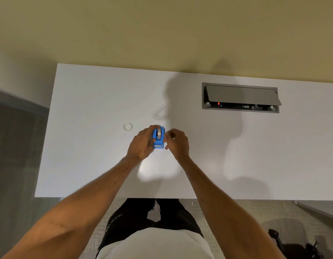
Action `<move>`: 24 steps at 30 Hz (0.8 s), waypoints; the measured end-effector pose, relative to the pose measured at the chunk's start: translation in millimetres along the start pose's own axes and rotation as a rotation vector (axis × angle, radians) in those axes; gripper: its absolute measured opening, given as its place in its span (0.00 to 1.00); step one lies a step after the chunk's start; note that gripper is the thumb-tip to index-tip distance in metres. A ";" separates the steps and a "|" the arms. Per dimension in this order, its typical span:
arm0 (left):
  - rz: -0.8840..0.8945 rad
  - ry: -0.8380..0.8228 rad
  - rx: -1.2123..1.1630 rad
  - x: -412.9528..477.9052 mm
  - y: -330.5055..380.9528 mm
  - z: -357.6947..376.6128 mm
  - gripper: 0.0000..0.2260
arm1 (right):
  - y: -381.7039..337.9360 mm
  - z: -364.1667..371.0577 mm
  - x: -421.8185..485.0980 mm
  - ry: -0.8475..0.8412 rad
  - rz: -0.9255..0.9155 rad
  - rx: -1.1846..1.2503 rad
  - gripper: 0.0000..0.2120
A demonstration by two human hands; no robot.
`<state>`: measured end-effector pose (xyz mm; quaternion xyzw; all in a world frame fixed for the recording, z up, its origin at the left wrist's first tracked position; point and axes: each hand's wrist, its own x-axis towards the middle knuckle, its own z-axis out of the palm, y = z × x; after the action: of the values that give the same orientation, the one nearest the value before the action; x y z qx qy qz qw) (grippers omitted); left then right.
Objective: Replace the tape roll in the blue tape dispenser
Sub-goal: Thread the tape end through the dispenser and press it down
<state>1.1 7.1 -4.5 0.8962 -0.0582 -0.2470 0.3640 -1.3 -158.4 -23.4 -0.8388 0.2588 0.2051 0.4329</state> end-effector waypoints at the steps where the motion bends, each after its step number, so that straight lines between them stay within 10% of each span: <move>1: 0.006 -0.002 -0.007 -1.2 -0.2 -1.0 0.27 | -0.9 2.5 -1.9 -0.034 0.088 0.132 0.10; 6: 0.037 -0.030 -0.027 -3.0 -1.6 -6.4 0.36 | -11.7 14.2 -7.1 -0.141 0.428 0.572 0.21; 12: 0.047 -0.056 0.022 2.0 -7.1 -8.2 0.23 | -17.2 28.7 -6.2 -0.024 0.540 0.725 0.24; 24: -0.027 -0.124 0.016 -6.8 -4.0 -15.6 0.31 | -28.7 31.5 -12.2 0.007 0.715 0.850 0.11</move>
<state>2.5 21.7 5.1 0.8827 -0.0706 -0.3066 0.3490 3.0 -114.9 -15.8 -0.4508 0.5888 0.2143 0.6358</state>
